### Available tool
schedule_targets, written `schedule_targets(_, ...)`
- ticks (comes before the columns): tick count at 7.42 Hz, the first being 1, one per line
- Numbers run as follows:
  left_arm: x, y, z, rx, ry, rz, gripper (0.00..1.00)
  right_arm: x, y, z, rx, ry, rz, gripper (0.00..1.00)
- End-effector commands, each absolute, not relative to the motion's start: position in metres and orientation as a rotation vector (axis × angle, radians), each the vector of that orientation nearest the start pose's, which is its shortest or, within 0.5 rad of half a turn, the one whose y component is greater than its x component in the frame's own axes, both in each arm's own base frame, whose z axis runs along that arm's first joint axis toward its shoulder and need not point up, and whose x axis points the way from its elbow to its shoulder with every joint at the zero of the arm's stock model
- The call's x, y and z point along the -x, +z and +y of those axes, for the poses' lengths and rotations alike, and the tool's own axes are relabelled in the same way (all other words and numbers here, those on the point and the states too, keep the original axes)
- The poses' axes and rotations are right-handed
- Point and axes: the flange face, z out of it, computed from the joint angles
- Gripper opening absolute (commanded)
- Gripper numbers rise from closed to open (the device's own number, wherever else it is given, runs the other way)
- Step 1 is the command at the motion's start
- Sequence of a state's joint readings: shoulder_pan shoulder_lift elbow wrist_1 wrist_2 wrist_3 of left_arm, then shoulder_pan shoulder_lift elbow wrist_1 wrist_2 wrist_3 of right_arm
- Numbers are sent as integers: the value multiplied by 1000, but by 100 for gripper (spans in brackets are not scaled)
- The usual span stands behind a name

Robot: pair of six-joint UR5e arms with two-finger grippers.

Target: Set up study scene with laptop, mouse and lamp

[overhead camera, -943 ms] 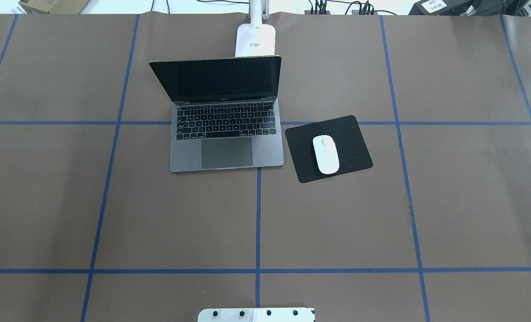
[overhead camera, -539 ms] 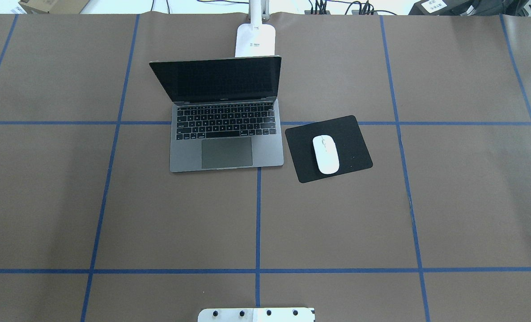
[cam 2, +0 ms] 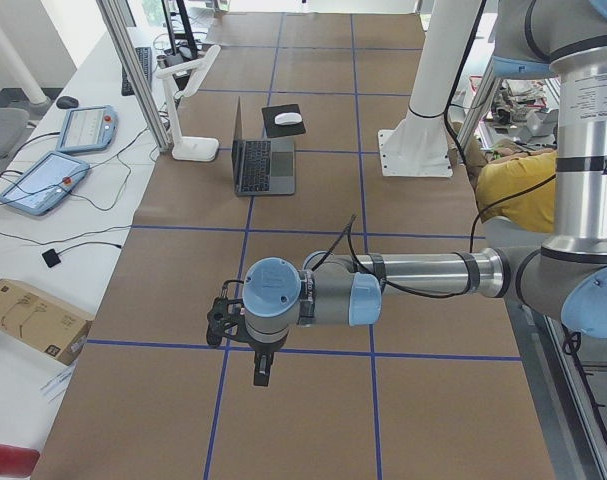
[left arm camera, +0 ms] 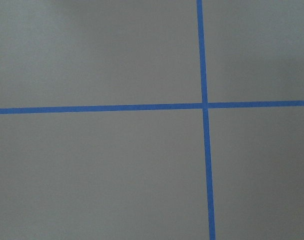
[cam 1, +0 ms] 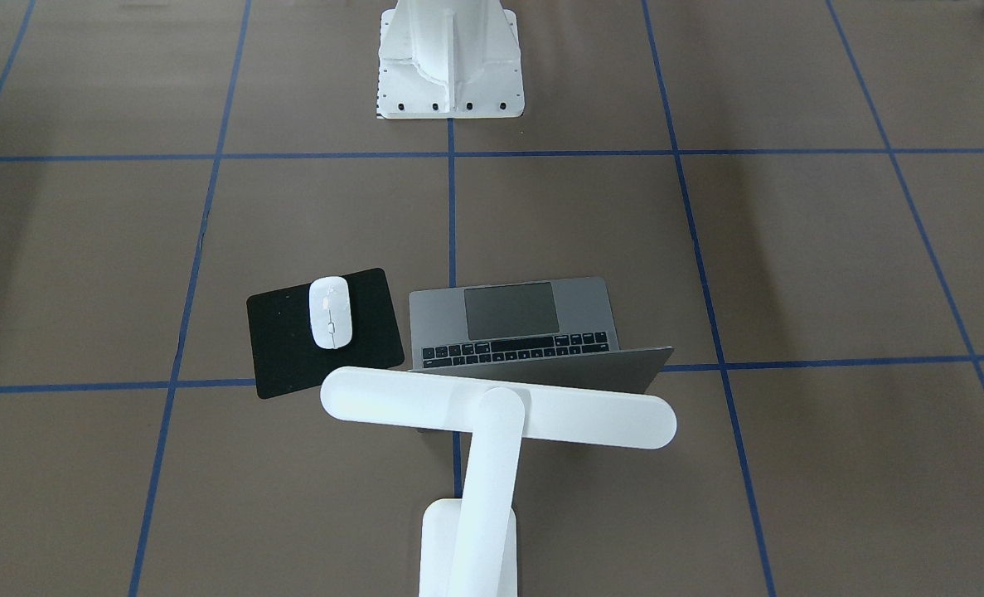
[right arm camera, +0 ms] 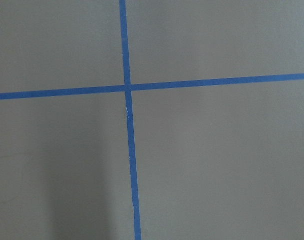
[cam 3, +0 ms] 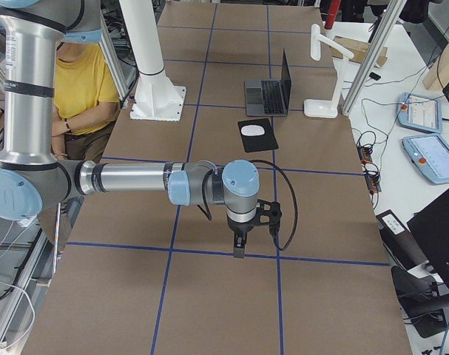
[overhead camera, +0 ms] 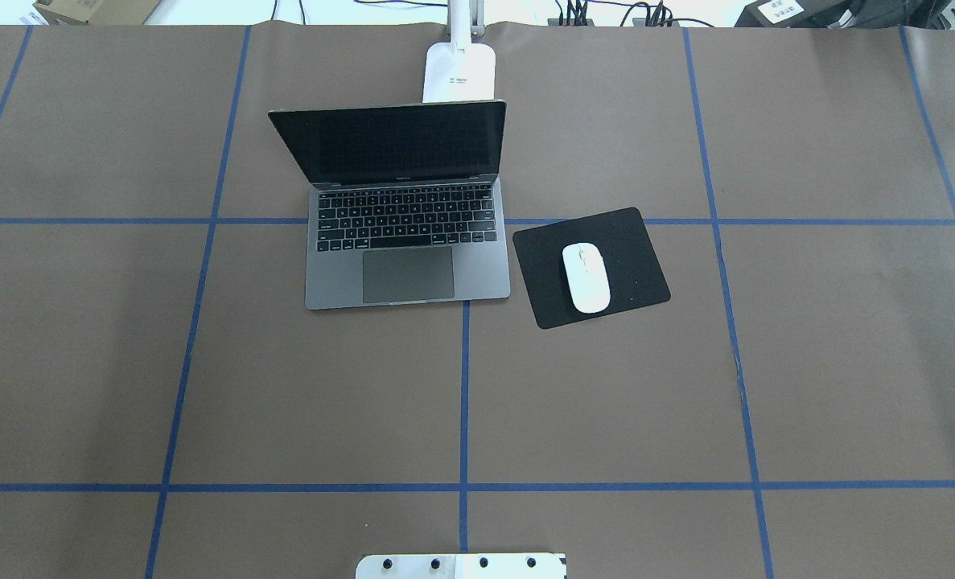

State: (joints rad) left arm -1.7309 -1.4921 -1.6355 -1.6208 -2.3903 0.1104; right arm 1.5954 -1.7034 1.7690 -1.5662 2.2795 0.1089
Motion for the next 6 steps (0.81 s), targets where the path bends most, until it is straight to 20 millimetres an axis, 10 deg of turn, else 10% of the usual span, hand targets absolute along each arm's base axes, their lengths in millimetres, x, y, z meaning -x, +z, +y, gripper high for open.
schedule_targets(1, 132, 658, -443, -141, -33, 809, 100, -79, 626, -438, -38, 103, -711, 100)
schedule_targets(6, 132, 659, -442, -139, -34, 809, 100, -79, 626, -438, -38, 103, -712, 100)
